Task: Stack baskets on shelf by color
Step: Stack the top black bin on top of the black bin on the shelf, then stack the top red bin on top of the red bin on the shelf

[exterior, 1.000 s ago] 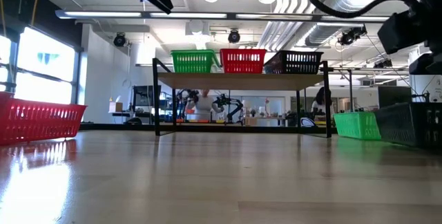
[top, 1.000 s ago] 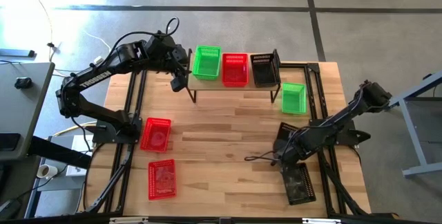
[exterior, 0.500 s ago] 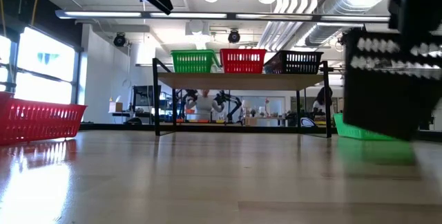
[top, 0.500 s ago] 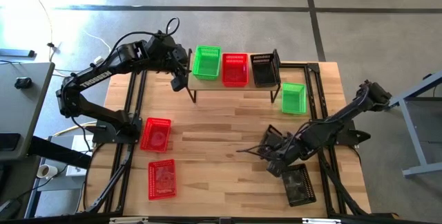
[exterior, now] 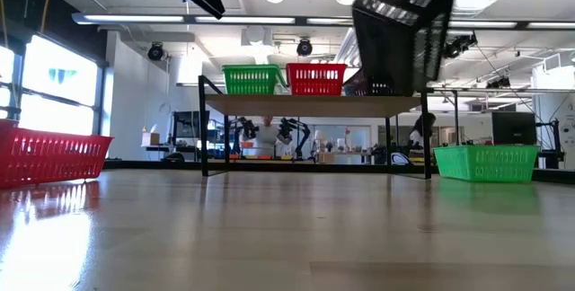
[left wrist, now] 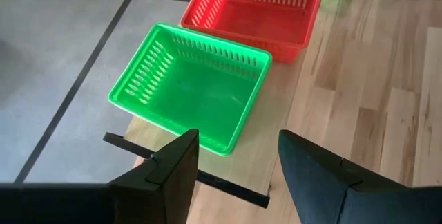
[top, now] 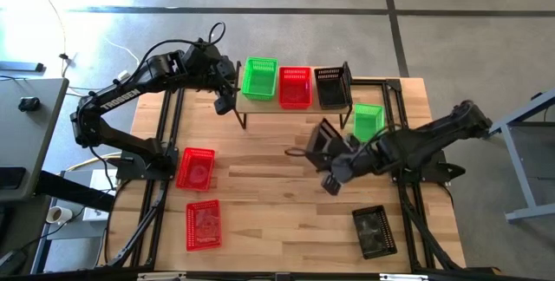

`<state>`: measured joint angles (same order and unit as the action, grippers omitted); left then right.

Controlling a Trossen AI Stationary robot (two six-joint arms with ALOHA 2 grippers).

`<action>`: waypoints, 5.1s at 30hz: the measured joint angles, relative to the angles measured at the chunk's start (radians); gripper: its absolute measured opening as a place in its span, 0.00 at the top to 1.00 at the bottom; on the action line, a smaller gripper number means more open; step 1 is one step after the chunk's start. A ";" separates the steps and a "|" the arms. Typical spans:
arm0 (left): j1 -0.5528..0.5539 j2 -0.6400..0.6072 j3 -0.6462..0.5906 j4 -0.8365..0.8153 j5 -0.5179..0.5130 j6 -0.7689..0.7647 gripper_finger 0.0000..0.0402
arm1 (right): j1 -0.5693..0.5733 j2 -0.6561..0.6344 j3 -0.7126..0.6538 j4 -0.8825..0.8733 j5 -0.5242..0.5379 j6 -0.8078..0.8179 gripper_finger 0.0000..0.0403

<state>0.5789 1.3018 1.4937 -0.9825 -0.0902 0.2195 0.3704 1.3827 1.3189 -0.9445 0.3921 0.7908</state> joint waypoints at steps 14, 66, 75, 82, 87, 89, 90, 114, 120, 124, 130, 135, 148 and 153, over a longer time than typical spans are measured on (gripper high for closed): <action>0.000 0.000 0.000 0.000 0.000 -0.012 0.53 | -0.248 0.000 0.241 -0.143 0.154 -0.661 1.00; 0.001 0.003 0.000 0.000 -0.011 -0.220 0.53 | -0.704 0.222 0.361 -0.509 -0.116 -1.148 0.97; 0.001 0.003 0.000 0.000 -0.011 -0.217 0.53 | -0.704 0.222 0.361 -0.502 -0.110 -1.133 0.85; 0.001 0.003 0.000 0.000 -0.010 -0.217 0.53 | -0.704 0.222 0.374 -0.498 -0.108 -1.068 0.75; 0.001 0.003 0.000 0.000 -0.010 -0.216 0.53 | -0.704 0.222 0.407 -0.484 -0.149 -1.008 0.73; 0.001 0.003 0.000 0.000 -0.010 -0.216 0.53 | -0.704 0.222 0.422 -0.487 -0.162 -0.979 0.73; 0.001 0.003 0.000 0.000 -0.010 -0.216 0.53 | -0.704 0.222 0.433 -0.488 -0.162 -0.965 0.73; 0.001 0.003 0.000 -0.001 -0.007 -0.190 0.53 | -0.744 0.229 0.398 -0.438 -0.144 -0.873 0.73; 0.001 0.003 0.000 -0.055 0.017 -0.190 0.53 | -0.743 0.229 0.449 -0.450 -0.102 -0.803 0.73; -0.002 0.002 -0.003 -0.163 0.077 -0.190 0.53 | -0.736 0.227 0.482 -0.437 -0.123 -0.732 0.73; -0.084 -0.019 -0.073 -0.219 0.133 -0.190 0.53 | -0.695 0.227 0.488 -0.445 -0.062 -0.673 0.73; -0.192 -0.035 -0.139 -0.249 0.132 -0.191 0.53 | -0.670 0.227 0.488 -0.458 -0.023 -0.633 0.73; -0.486 -0.045 -0.277 -0.256 0.128 -0.338 0.53 | -0.661 0.215 0.488 -0.522 -0.025 -0.726 0.73; -0.621 -0.045 -0.350 -0.255 0.127 -0.369 0.53 | -0.660 0.187 0.488 -0.556 -0.025 -0.743 0.73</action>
<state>-0.0421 1.2568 1.1432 -1.2377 0.0372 -0.1496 -0.2897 1.5692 1.8072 -1.5006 0.3668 0.0473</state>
